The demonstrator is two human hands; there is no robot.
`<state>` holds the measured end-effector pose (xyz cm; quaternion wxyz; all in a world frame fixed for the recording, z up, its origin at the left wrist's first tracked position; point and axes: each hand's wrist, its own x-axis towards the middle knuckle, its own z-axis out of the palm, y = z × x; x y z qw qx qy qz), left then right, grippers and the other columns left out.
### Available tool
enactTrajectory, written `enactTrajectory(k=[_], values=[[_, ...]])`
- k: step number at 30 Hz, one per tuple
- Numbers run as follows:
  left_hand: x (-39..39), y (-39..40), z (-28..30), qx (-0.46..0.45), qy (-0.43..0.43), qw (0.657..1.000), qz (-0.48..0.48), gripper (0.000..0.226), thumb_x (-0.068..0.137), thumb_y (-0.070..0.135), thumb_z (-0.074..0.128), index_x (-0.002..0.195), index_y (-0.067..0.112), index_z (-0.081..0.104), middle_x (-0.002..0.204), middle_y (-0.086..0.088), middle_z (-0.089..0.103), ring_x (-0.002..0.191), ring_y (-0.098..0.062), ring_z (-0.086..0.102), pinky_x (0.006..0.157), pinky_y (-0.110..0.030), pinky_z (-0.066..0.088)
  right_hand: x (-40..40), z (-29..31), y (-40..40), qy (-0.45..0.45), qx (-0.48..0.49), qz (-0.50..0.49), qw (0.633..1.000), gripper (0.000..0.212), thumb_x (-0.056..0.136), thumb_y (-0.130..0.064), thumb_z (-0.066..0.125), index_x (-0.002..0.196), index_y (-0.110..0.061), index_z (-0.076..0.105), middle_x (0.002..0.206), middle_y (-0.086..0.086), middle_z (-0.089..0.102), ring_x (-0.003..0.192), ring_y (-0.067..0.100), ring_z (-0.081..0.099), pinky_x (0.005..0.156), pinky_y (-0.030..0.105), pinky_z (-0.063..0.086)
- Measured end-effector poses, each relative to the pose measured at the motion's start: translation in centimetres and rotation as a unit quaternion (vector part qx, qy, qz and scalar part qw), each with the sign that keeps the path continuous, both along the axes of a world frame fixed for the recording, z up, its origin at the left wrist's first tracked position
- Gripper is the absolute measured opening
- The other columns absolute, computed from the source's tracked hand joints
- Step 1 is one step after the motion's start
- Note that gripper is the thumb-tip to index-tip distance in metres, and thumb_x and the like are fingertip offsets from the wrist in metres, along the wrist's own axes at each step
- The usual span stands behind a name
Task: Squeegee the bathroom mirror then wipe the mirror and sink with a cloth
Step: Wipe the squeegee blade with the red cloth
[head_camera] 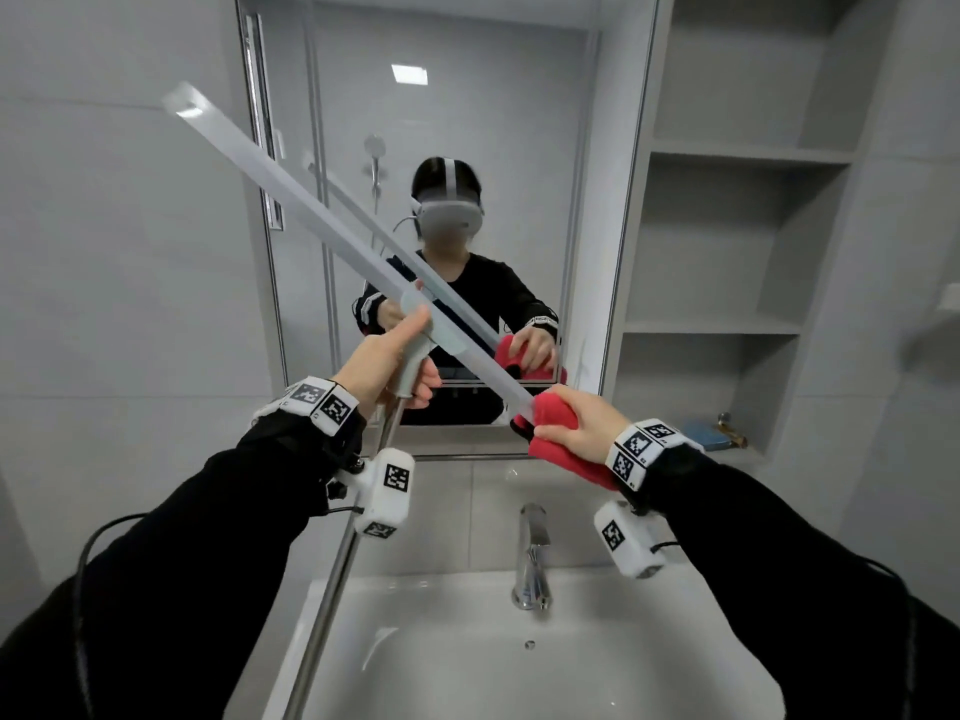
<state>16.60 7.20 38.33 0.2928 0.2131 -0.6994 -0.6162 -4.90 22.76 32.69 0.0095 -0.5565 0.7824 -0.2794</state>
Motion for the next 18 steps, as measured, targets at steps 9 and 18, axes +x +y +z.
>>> enactTrajectory(k=[9,18], values=[[-2.5,1.2,2.0,-0.097,0.006,0.991,0.097,0.058,0.091,0.056,0.042,0.063,0.008,0.057,0.052,-0.001,0.047,0.035,-0.011,0.041,0.045,-0.023,0.047,0.7,-1.1,-1.1,-0.183,-0.236,-0.084,0.951,0.006,0.092,-0.029,0.055,0.096,-0.031,0.059,0.096,-0.004,0.065,0.090,0.018,0.063,0.081,0.029,0.051],[-3.3,1.5,1.6,-0.069,0.083,0.989,0.103,0.059,0.097,0.047,0.038,0.110,-0.006,0.062,0.064,-0.006,0.046,0.039,-0.010,0.038,0.044,-0.024,0.039,-0.1,3.3,-1.7,-0.304,-0.409,-0.281,0.813,0.041,0.096,-0.040,0.044,0.125,-0.012,0.045,0.124,0.011,0.058,0.115,0.030,0.055,0.102,0.040,0.041]])
